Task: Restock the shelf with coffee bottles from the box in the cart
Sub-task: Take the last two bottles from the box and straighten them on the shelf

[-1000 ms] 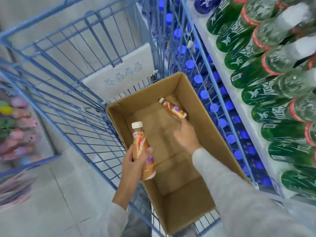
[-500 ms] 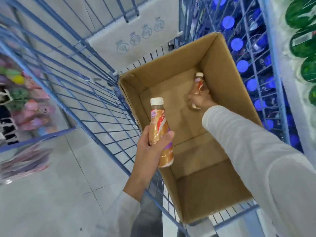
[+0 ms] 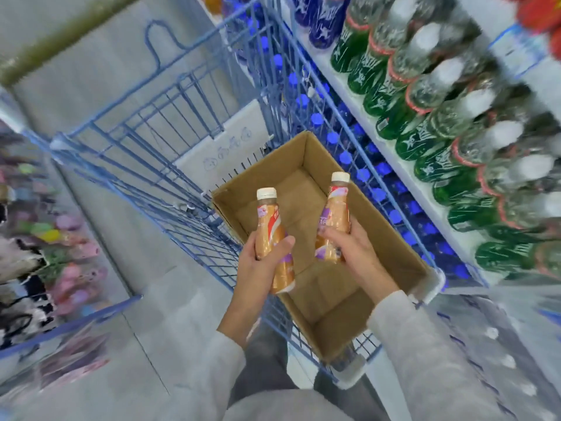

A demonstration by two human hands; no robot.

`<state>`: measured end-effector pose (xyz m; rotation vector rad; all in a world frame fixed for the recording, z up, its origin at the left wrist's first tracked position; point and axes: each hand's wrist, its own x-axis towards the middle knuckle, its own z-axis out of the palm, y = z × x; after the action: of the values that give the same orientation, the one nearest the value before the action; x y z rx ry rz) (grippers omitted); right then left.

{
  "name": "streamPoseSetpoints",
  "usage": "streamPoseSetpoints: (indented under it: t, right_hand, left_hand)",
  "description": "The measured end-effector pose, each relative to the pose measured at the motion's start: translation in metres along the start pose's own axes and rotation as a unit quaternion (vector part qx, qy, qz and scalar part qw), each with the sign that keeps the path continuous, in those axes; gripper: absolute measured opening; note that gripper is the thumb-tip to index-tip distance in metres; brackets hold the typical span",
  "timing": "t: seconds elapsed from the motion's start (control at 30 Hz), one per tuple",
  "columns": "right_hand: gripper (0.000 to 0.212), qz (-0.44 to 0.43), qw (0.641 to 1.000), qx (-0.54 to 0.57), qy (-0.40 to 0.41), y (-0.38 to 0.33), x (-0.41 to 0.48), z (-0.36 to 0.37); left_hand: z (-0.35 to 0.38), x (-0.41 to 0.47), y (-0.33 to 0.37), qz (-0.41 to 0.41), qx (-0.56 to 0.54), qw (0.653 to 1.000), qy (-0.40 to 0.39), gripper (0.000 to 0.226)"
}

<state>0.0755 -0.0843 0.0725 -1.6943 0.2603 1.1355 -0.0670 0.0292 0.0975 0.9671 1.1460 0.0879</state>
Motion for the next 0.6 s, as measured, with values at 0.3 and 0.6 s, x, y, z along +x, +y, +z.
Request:
streamPoseSetpoints:
  t: [0.3, 0.6]
  right_hand:
    - [0.057, -0.126, 0.988, 0.068, 0.056, -0.040, -0.169, -0.049]
    - [0.052, -0.236, 0.938, 0.195, 0.163, -0.012, -0.284, -0.148]
  left_hand:
    - [0.058, -0.079, 0.058, 0.112, 0.072, 0.982, -0.136, 0.028]
    - [0.154, -0.183, 0.053, 0.209, 0.130, 0.924, -0.293, 0.034]
